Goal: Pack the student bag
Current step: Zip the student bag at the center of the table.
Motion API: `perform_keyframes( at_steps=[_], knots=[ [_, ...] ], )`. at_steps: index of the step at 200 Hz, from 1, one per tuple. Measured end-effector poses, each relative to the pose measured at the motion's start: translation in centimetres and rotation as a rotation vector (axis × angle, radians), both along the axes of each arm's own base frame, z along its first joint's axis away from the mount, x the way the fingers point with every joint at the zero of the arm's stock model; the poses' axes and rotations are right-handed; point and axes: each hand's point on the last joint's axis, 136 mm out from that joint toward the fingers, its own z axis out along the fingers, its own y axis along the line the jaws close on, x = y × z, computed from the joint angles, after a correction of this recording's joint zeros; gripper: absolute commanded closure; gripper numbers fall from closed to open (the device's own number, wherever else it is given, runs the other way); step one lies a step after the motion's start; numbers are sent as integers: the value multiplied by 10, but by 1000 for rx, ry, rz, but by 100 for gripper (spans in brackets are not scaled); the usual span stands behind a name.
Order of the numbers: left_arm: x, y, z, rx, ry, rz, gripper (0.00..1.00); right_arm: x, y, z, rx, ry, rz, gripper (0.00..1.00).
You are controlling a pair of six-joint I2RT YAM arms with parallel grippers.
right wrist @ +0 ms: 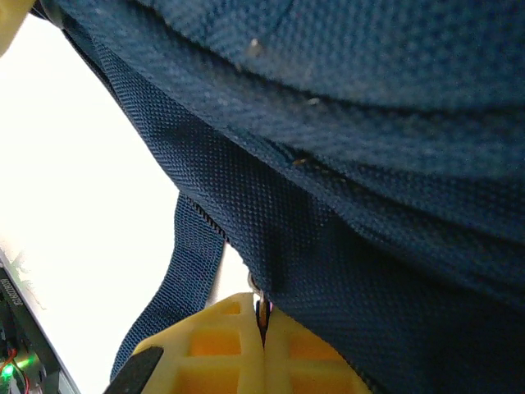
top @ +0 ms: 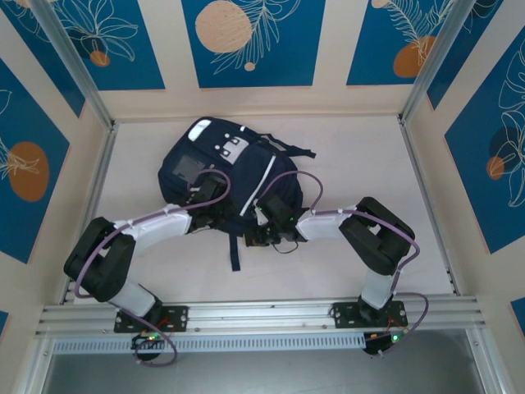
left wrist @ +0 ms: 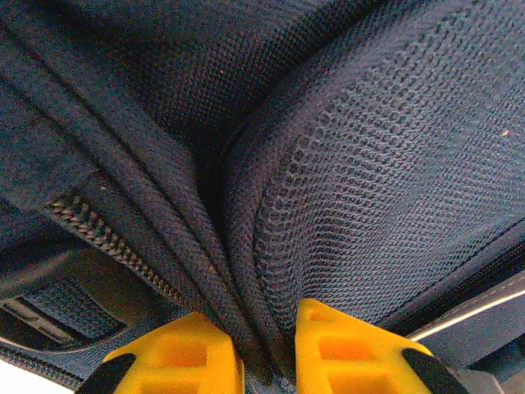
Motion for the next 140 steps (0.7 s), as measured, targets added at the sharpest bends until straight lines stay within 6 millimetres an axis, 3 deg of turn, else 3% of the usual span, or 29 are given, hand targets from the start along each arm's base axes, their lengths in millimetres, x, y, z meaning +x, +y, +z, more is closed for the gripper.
perform_keyframes(
  at_steps=[45,140],
  knots=[
    [0,1,0,6,1,-2,93,2,-6,-2,-34,-21,-9,100],
    [-4,7,12,37,-29,-48,93,3,-22,3,-97,-78,-5,100]
  ],
)
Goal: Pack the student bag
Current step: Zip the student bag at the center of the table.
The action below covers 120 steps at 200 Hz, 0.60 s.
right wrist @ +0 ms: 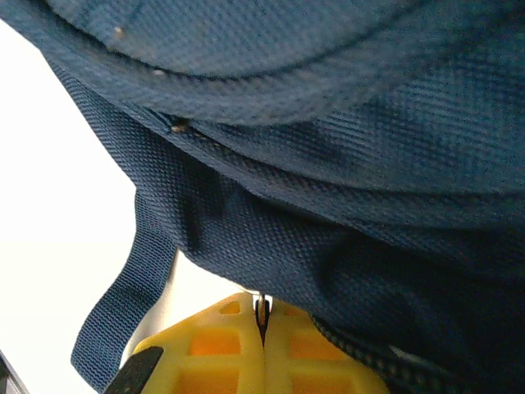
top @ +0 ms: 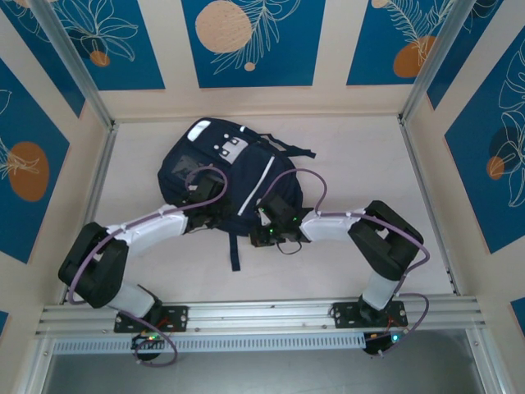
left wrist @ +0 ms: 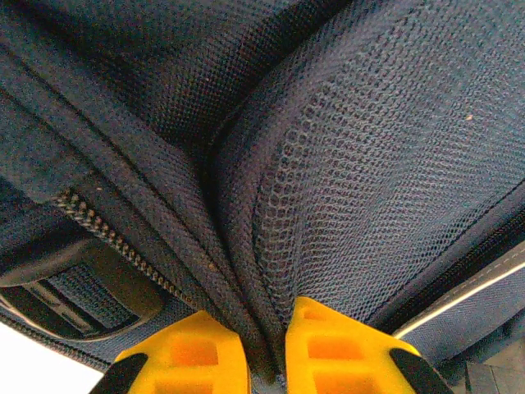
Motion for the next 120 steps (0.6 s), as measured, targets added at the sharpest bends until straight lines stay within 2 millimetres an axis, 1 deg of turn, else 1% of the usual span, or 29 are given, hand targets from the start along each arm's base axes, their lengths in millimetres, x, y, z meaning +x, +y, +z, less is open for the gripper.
perform_keyframes(
  at_steps=[57,120],
  knots=[
    [-3,3,5,38,-21,-50,93,-2,-10,8,-15,-42,14,100],
    [-4,5,12,64,-35,-85,92,-2,-24,12,-28,-65,25,100]
  ],
)
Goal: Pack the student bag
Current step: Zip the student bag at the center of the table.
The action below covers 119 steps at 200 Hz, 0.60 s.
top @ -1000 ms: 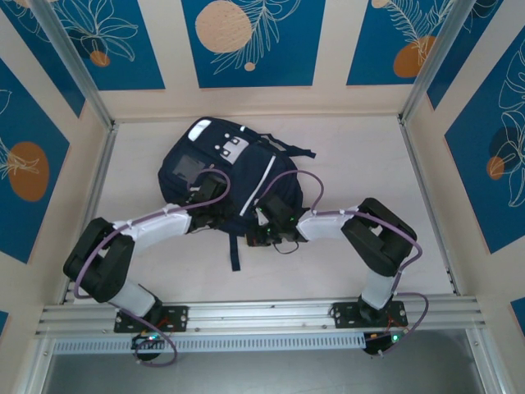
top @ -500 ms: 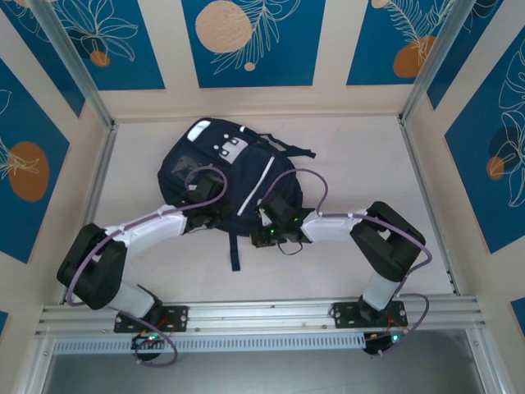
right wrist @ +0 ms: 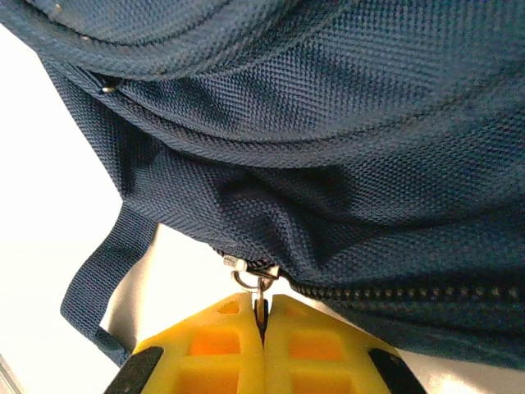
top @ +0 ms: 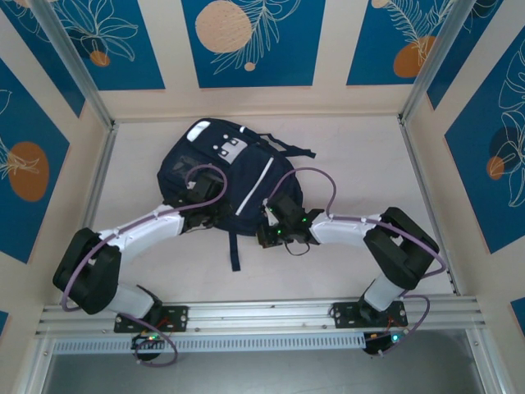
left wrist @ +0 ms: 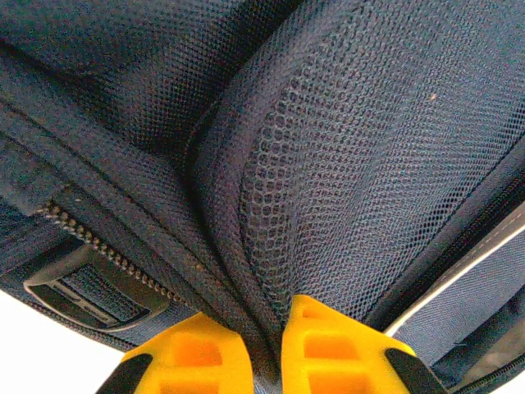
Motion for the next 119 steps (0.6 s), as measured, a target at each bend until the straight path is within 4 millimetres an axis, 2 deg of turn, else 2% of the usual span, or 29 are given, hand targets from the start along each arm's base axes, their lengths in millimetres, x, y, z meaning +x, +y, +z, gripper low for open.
perform_keyframes(
  at_steps=[35,80,102,119],
  knots=[
    [0,-1,3,7,1,-18,93,1,-8,1,-13,-21,-3,100],
    [-1,-4,5,-1,3,-34,94,8,-31,0,-30,-21,-57,100],
    [-1,-4,6,-1,3,-34,100,10,-36,-1,-32,-15,-72,100],
    [-1,-4,7,5,3,-41,100,10,-36,-1,-28,-10,-71,100]
  ],
)
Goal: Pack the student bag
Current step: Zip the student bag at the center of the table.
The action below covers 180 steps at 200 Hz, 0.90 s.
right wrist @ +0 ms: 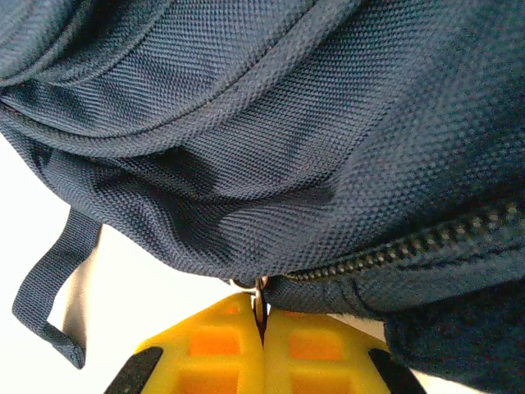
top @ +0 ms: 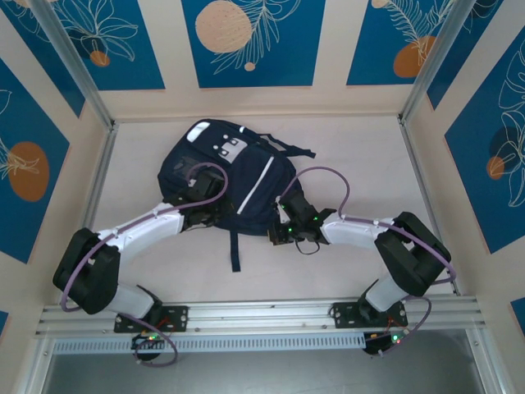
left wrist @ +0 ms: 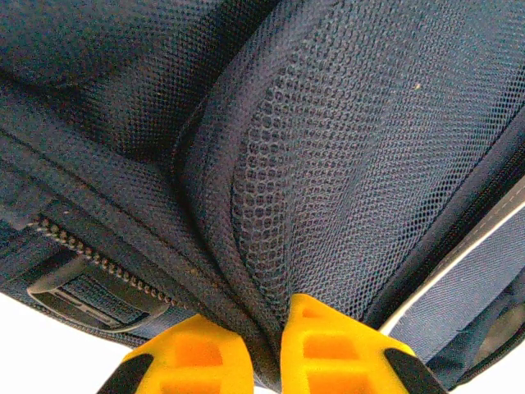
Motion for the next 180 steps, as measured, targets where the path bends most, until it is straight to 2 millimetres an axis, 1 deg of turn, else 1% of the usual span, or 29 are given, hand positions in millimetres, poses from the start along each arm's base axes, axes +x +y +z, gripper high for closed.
perform_keyframes(
  at_steps=[25,64,93,104,130,139,156,166,180],
  knots=[
    [-1,0,4,26,-6,-34,100,-3,2,3,1,-11,25,100],
    [-3,8,22,124,-5,-102,100,-25,19,14,12,-72,154,100],
    [-9,19,38,187,-24,-150,100,-43,39,24,67,-100,254,100],
    [-11,23,45,208,-33,-171,98,-49,46,26,83,-99,287,100],
    [-14,34,57,276,-37,-223,96,-57,72,32,120,-70,343,100],
    [-14,40,60,295,-33,-233,90,-58,82,32,137,-50,353,100],
    [-9,55,65,323,-23,-224,70,-60,106,32,179,1,372,100],
    [-6,68,65,323,-10,-186,61,-59,120,31,195,20,377,100],
    [1,85,72,297,-18,-116,51,-57,137,23,199,60,372,100]
  ],
)
